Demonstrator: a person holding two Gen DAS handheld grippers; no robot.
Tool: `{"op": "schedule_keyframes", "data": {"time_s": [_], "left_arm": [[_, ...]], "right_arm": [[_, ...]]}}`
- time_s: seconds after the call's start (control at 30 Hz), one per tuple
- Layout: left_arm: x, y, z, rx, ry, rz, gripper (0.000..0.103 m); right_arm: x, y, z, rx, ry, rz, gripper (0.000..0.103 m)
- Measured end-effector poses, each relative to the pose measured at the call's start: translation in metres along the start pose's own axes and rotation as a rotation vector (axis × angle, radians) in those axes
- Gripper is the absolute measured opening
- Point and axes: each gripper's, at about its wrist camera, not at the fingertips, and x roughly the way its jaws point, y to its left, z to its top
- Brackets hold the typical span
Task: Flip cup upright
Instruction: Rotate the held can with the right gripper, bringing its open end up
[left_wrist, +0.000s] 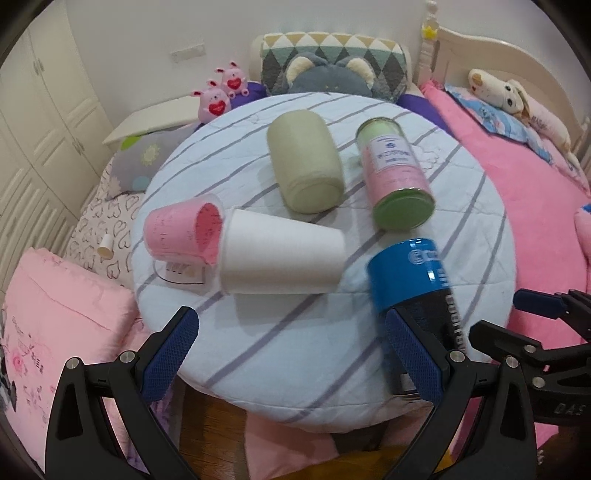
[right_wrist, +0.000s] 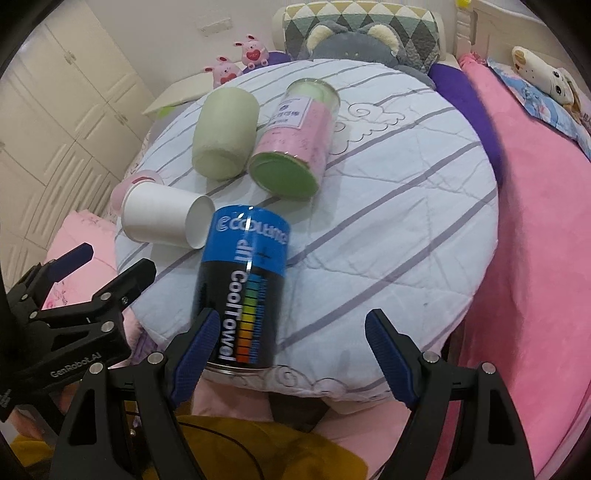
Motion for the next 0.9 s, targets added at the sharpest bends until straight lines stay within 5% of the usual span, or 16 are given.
{"op": "schedule_keyframes", "data": {"time_s": [0.2,0.9], "left_arm": [[0.008,-0.017,0.001,-0.060,0.048,-0.040,0.102],[0.039,-0.069,0.019,-0.126,0.151,0.016,0.102]], "right_arm": [[0.002,-0.021,0.005,-0.020,-0.011,-0.033,0.082],[0.030,-0.074,0.024,-0.102,-0.005,-0.004,0.082]]}}
